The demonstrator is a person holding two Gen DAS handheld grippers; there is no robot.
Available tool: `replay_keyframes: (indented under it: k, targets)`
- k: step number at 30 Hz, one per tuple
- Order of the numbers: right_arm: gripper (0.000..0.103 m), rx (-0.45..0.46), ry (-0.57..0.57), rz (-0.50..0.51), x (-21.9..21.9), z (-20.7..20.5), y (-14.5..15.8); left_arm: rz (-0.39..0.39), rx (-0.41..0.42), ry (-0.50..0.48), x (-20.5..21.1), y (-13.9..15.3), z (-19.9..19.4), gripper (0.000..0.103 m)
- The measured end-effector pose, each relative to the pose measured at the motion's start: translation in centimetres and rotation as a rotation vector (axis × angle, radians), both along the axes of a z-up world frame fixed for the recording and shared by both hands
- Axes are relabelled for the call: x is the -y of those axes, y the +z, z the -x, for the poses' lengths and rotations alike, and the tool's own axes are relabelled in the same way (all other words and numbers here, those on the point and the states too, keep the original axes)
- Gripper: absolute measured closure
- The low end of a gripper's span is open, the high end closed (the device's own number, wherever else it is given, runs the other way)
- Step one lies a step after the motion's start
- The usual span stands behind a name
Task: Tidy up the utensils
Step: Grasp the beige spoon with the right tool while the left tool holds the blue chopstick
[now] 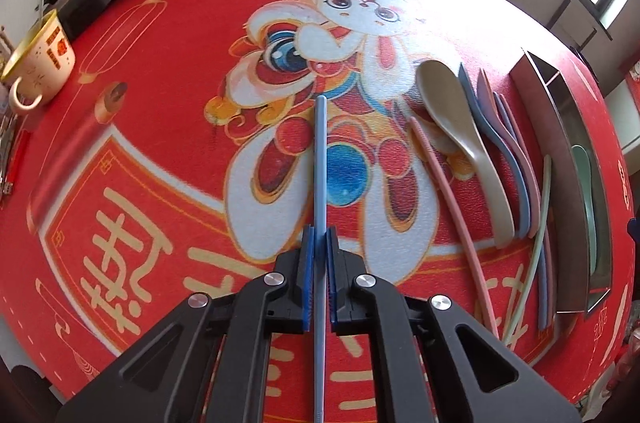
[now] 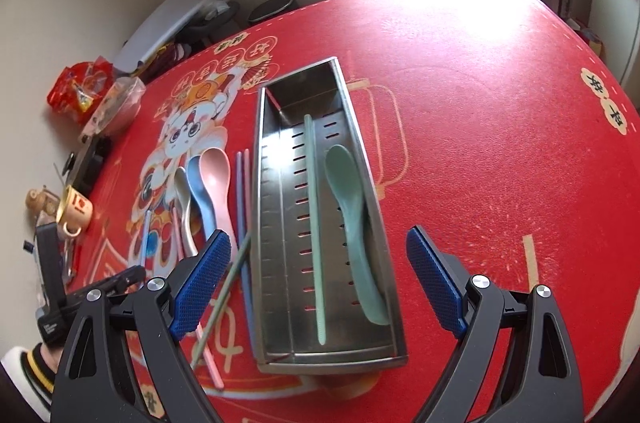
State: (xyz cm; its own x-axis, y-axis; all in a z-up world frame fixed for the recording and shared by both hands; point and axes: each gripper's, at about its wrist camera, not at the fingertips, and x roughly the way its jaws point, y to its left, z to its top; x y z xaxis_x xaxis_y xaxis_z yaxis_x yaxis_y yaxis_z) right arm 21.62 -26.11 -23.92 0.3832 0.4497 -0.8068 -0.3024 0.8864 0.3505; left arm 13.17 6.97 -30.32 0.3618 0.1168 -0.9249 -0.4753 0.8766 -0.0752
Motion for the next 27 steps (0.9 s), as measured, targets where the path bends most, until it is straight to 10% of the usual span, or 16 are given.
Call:
replay_keyframes:
  k: [8, 16, 27]
  targets:
    - [0.017, -0.002, 0.189, 0.002, -5.6, 0.7, 0.3, 0.073, 0.043, 0.041, -2.7, -0.2, 2.5, 0.096]
    - [0.066, 0.002, 0.351, 0.083, -12.1, 1.4, -0.4, 0.103, 0.083, 0.022, -2.9, -0.2, 3.1, 0.095]
    - [0.08, -0.087, 0.406, 0.155, -18.5, 0.0, -4.6, 0.138, 0.124, -0.026, -3.5, -0.4, 3.8, 0.095]
